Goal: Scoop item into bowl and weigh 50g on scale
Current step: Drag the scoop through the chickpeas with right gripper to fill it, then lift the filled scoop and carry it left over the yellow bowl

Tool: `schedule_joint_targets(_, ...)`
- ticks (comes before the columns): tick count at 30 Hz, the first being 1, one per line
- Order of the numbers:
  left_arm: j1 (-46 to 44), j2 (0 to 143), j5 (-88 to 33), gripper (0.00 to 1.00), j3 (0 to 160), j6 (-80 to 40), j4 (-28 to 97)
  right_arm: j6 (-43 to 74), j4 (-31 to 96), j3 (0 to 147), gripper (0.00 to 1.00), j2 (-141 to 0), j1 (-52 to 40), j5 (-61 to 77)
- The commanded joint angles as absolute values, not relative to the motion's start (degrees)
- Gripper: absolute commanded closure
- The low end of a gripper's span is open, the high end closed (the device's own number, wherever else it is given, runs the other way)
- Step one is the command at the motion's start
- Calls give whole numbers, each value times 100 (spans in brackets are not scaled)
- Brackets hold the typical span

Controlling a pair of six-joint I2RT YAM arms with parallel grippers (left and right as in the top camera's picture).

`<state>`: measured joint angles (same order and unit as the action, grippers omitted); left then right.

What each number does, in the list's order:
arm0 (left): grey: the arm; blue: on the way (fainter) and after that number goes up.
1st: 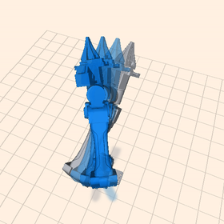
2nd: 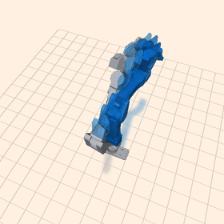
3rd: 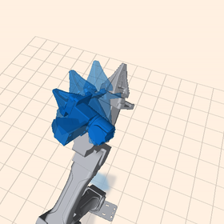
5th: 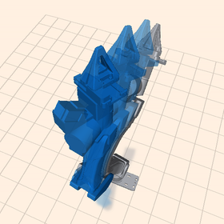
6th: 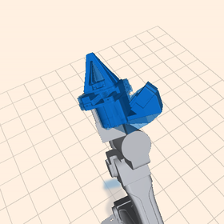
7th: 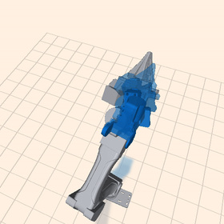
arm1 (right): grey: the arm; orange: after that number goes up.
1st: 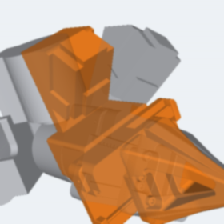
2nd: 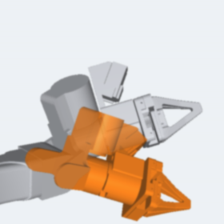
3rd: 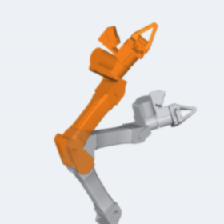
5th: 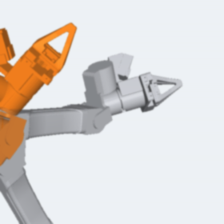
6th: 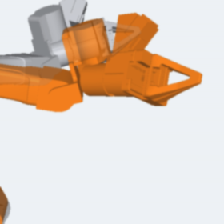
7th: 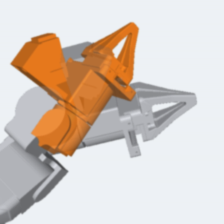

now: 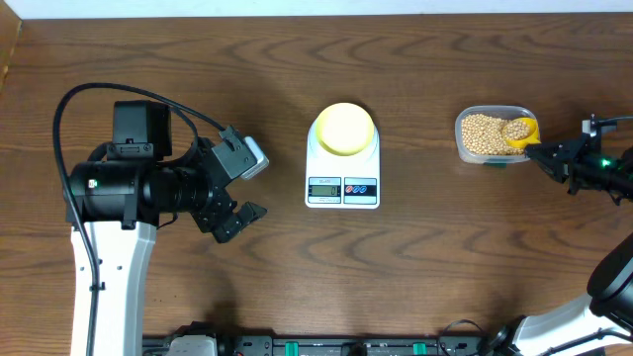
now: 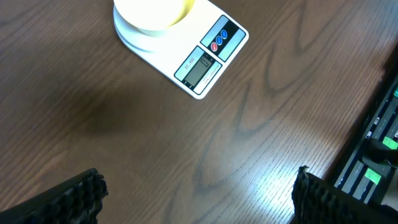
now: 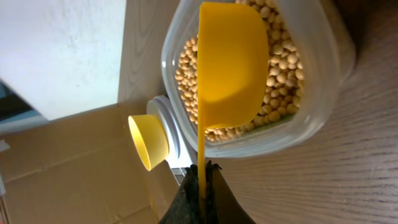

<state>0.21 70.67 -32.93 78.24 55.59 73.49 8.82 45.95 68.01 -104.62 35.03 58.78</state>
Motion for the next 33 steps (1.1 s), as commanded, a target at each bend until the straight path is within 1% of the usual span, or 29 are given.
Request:
schedule_joint_targets(1, 21, 7052, -3387, 2, 7815, 5653, 7369, 580, 4584, 6766, 99, -10512, 3540, 6241)
schedule_joint_targets(13, 21, 7052, -3387, 2, 7815, 5653, 7369, 239, 4582, 6766, 99, -10512, 3559, 6838)
schedule_joint_targets(26, 21, 7052, -3387, 2, 7815, 5653, 7369, 209, 4584, 6766, 99, -10512, 3546, 7465)
schedule_joint_targets(33, 21, 7052, -3387, 2, 7815, 5653, 7369, 213, 4582, 6766, 99, -10512, 3304, 7546)
